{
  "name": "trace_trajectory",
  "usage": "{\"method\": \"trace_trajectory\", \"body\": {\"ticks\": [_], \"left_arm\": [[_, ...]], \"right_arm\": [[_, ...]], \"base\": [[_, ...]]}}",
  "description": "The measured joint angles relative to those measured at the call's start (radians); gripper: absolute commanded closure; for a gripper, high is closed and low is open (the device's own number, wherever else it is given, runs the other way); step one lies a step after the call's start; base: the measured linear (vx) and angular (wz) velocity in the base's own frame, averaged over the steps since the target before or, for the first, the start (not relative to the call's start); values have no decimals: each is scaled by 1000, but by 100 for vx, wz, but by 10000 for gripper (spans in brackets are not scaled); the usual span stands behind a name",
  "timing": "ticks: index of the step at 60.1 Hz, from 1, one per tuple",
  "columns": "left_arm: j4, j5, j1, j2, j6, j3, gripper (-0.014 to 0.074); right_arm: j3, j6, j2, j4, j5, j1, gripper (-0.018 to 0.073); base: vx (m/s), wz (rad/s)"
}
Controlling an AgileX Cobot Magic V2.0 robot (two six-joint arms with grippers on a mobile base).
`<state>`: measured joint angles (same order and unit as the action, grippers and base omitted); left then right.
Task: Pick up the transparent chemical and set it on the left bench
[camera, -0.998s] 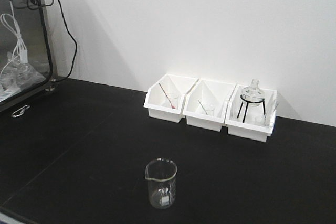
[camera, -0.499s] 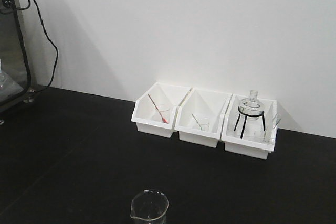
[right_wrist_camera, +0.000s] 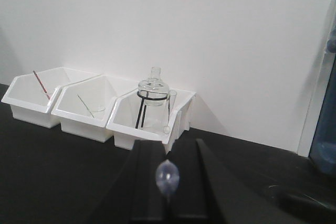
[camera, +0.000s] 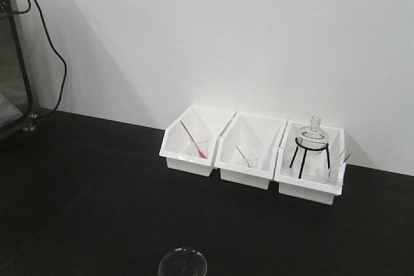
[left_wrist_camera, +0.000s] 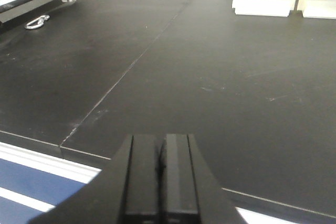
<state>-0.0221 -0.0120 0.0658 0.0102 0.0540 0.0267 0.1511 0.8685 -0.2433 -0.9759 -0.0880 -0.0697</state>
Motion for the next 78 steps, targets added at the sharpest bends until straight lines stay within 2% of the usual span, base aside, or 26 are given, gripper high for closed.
{"method": "trace_trajectory", "body": {"ticks": [5, 14, 25, 30, 34, 38, 41, 45, 47, 54, 61, 67, 78], "left_arm": [[0, 0, 0, 0, 0, 0, 600], [0, 0, 0, 0, 0, 0, 600], [0, 0, 0, 0, 0, 0, 600], [0, 0, 0, 0, 0, 0, 600], [0, 0, 0, 0, 0, 0, 600], [0, 0, 0, 0, 0, 0, 600], [0, 0, 0, 0, 0, 0, 600], [0, 0, 0, 0, 0, 0, 600], [0, 0, 0, 0, 0, 0, 600], [0, 0, 0, 0, 0, 0, 600], [0, 0, 0, 0, 0, 0, 600], [0, 0, 0, 0, 0, 0, 600], [0, 0, 0, 0, 0, 0, 600]], "right_arm": [[0, 0, -12, 0, -38, 0, 559], [41, 16, -92, -26, -257, 0, 561], [245, 56, -324, -70, -393, 0, 561], [333, 83, -467, -93, -530, 0, 560], [401, 92, -574, -144, -630, 4, 559], [460, 96, -668, -185, -664, 37, 559], [499, 98, -731, -199, -637, 85, 559], [547, 98, -792, -206, -541, 190, 559], [568, 95, -813, -206, -472, 242, 559], [673, 58, -911, -163, -183, 503, 559], [756, 18, -1030, -113, -4, 661, 559], [804, 8, -1127, -98, 24, 718, 559], [820, 20, -1241, -92, 20, 729, 559]], "base": [[0, 0], [0, 0], [0, 0], [0, 0], [0, 0], [0, 0], [0, 0], [0, 0], [0, 0], [0, 0], [0, 0], [0, 0], [0, 0]]}}
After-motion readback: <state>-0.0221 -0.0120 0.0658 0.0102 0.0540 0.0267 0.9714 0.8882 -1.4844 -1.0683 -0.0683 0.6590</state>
